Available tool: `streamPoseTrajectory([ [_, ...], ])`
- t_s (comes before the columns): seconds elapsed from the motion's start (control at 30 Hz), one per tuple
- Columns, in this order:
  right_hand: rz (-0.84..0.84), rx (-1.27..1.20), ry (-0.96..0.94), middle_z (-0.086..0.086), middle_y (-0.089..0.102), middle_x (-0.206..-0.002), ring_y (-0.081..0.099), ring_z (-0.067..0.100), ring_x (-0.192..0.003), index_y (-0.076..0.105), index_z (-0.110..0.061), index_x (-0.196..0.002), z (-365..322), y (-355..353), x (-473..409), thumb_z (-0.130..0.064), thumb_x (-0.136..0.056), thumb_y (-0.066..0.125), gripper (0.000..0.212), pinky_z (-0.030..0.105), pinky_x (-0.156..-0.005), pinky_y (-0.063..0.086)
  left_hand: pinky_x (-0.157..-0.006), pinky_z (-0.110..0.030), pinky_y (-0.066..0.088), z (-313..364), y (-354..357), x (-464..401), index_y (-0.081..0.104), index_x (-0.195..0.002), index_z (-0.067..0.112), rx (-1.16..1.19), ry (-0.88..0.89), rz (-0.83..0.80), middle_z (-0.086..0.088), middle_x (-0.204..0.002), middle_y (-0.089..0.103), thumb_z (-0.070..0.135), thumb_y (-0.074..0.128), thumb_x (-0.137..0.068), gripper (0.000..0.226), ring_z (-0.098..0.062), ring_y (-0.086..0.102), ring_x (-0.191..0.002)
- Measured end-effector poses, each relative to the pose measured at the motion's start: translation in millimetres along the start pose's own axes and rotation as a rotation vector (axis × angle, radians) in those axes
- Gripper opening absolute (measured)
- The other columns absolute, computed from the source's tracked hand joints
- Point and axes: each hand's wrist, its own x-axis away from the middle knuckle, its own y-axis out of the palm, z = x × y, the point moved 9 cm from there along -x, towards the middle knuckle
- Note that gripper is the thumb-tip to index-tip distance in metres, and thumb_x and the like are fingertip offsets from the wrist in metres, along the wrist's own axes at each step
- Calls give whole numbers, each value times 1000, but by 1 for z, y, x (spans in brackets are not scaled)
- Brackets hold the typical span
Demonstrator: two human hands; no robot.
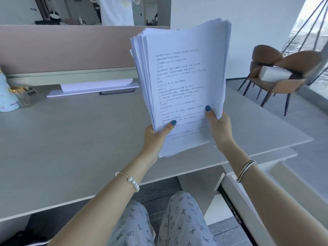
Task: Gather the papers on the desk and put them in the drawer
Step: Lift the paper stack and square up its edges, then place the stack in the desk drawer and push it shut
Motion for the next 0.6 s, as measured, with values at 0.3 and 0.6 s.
streamPoseTrajectory([
  [0.3,213,181,156,13,65,-92,58,24,-78,60,-11,-97,43,-166,18,-32,-93,50,24,28,-64,45,-62,-13,53,-36,141,17,69,-92,24,-40,-65,-340,11,-90,72,20,75,-76,18,0,69,-79],
  [0.6,347,304,393,16,68,-97,61,29,-80,62,-5,-100,110,-307,78,-37,-90,53,34,37,-74,46,-75,-23,56,-69,256,26,64,-109,8,-111,-70,-495,-1,-106,72,23,78,-73,41,-12,68,-95],
])
